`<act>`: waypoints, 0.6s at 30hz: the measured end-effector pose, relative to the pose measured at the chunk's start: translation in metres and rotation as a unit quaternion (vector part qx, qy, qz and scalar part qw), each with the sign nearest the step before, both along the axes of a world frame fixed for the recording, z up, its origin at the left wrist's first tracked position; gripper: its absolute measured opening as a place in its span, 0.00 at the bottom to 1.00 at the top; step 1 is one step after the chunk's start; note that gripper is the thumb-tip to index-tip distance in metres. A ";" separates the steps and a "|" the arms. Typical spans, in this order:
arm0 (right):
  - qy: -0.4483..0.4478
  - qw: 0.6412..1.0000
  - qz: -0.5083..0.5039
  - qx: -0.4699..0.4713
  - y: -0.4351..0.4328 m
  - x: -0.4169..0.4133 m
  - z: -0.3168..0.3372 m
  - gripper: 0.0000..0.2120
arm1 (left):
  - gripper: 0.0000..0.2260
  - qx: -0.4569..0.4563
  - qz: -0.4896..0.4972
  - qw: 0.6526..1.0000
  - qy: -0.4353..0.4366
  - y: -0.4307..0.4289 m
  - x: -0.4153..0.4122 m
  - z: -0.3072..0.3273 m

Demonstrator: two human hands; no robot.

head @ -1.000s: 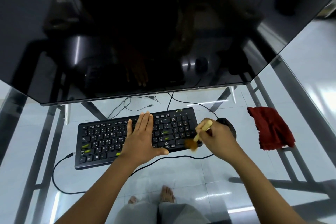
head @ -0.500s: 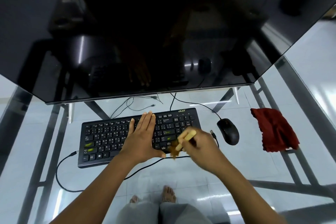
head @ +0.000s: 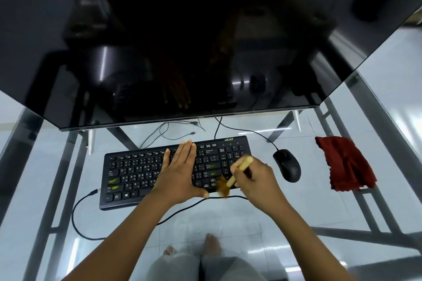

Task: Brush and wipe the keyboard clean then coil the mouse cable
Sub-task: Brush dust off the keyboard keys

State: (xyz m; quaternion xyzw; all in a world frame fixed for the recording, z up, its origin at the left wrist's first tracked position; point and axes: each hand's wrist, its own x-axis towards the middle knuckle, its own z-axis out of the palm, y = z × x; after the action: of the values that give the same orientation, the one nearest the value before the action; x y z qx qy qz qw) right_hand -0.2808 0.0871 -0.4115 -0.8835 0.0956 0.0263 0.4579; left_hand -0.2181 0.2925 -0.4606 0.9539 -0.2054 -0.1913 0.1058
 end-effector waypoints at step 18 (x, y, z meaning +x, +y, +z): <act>-0.045 0.994 -0.057 -0.079 -0.020 0.048 0.004 0.08 | 0.60 -0.009 -0.003 1.000 0.011 -0.018 0.006 0.004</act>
State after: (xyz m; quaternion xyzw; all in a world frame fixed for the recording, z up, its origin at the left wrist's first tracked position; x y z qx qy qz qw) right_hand -0.2329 0.0669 -0.4071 -0.9102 0.1272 -0.0473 0.3913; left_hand -0.2123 0.2746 -0.4563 0.9502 -0.2086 -0.2003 0.1161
